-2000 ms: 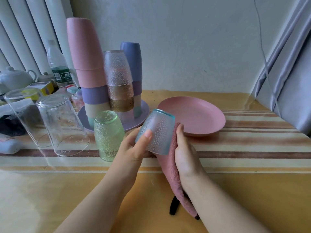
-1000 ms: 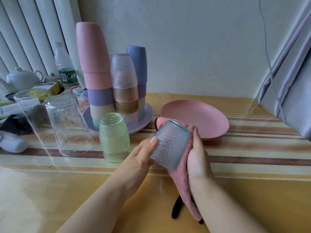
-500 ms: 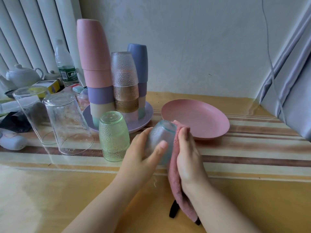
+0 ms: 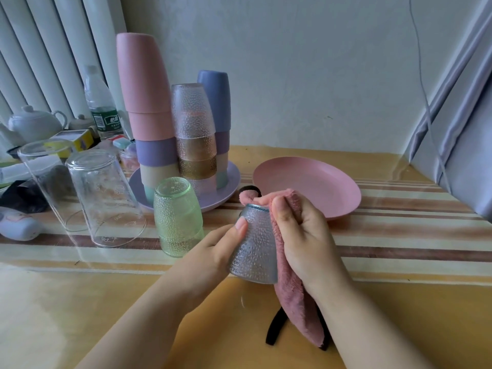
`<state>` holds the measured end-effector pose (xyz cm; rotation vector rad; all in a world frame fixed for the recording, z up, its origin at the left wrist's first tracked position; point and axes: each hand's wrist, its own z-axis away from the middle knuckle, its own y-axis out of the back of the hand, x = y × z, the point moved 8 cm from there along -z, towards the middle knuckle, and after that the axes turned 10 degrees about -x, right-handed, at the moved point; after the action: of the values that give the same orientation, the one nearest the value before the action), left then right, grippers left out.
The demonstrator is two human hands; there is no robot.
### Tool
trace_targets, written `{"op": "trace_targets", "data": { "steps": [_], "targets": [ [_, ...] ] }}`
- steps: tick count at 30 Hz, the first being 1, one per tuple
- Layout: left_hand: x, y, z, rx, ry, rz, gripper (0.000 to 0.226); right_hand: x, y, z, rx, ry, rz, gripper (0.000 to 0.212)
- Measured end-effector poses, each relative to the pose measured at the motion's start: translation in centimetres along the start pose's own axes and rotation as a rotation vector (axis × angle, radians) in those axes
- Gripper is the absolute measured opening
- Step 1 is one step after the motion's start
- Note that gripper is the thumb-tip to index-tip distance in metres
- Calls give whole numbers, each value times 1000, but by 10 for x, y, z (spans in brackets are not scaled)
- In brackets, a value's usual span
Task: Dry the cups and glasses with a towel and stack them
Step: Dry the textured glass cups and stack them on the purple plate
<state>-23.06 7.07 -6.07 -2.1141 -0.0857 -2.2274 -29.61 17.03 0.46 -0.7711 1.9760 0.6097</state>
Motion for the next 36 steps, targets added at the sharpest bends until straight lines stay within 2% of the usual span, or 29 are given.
{"op": "trace_targets", "data": {
  "steps": [2, 4, 8, 9, 11, 13, 14, 16, 18, 20, 21, 24, 27, 31, 34, 36],
  "targets": [
    [-3, -8, -1, -53, 17, 79, 48, -5, 4, 1, 66, -3, -61, 21],
    [-3, -14, -2, -78, -12, 135, 53, -5, 10, 1, 151, -39, -54, 23],
    [3, -12, -5, -46, -135, 128, 99, 3, 21, 6, 261, -125, -15, 27],
    [4, -8, -5, -10, -157, 144, 103, 4, 19, 7, 246, -152, -14, 30],
    [6, 2, -4, 81, -224, 194, 89, 10, 3, 9, 145, -224, -10, 36],
    [9, 9, -2, 124, -279, 238, 66, 21, -14, 14, 57, -335, -29, 56],
    [11, 11, -1, 137, -290, 225, 58, 27, -19, 16, 39, -387, -42, 67],
    [13, 17, 1, 211, -277, 98, 52, 30, -18, 18, 73, -439, -58, 73],
    [17, 22, 3, 299, -275, -75, 53, 27, -7, 19, 149, -443, -43, 57],
    [20, 20, 3, 322, -319, -110, 58, 24, 3, 19, 196, -449, -22, 25],
    [21, 20, 3, 327, -334, -115, 59, 22, 6, 17, 205, -437, -9, 15],
    [25, 15, 4, 304, -331, -153, 44, 22, 9, 12, 206, -356, -11, 17],
    [24, 11, 3, 233, -280, -172, 41, 24, -5, 11, 114, -294, -47, 21],
    [16, 15, -2, 186, -235, -240, 62, 22, -15, 12, 54, -282, -44, 40],
    [16, 8, -3, 96, -238, -186, 62, 22, -14, 14, 71, -332, -67, 22],
    [19, 6, -2, 79, -255, -125, 57, 23, -15, 14, 71, -362, -88, 20]
  ]
}}
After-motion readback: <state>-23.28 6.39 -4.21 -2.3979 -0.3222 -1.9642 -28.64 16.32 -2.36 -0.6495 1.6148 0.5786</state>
